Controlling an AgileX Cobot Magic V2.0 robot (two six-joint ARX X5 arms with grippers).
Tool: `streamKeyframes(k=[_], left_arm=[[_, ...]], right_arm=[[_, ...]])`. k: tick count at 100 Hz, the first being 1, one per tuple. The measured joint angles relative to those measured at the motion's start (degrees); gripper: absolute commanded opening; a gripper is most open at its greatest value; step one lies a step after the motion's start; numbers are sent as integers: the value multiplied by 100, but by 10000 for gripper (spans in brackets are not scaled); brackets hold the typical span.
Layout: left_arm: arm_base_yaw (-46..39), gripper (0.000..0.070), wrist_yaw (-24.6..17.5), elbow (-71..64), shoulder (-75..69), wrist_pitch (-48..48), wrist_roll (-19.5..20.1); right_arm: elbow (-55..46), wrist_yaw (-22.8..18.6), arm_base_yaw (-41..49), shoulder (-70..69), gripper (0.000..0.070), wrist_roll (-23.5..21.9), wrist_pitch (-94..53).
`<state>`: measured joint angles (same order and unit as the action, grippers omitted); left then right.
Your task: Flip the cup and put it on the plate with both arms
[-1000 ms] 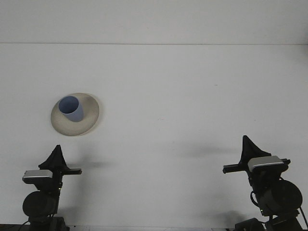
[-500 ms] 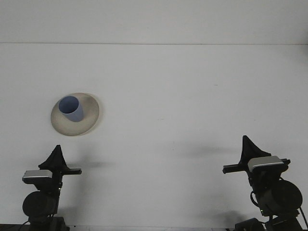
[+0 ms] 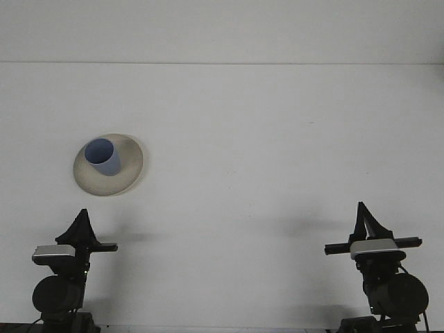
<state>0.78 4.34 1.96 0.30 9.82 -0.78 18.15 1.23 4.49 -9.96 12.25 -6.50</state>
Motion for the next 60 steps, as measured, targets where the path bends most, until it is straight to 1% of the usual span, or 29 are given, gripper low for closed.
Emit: streamKeyframes(k=[5, 12, 26, 37, 60], left_arm=[[0, 15, 0, 0, 0, -2, 0], [0, 15, 0, 0, 0, 0, 0], [0, 15, 0, 0, 0, 0, -2], [0, 15, 0, 0, 2, -2, -2], [0, 15, 0, 0, 2, -4, -2]], right_arm=[[-374, -111, -144, 258, 0, 181, 7], [-839, -164, -284, 588, 0, 363, -39], [-1432, -138, -417, 999, 0, 492, 103], [-1725, -144, -496, 988, 0, 485, 446], [-1733, -144, -498, 988, 0, 479, 588]])
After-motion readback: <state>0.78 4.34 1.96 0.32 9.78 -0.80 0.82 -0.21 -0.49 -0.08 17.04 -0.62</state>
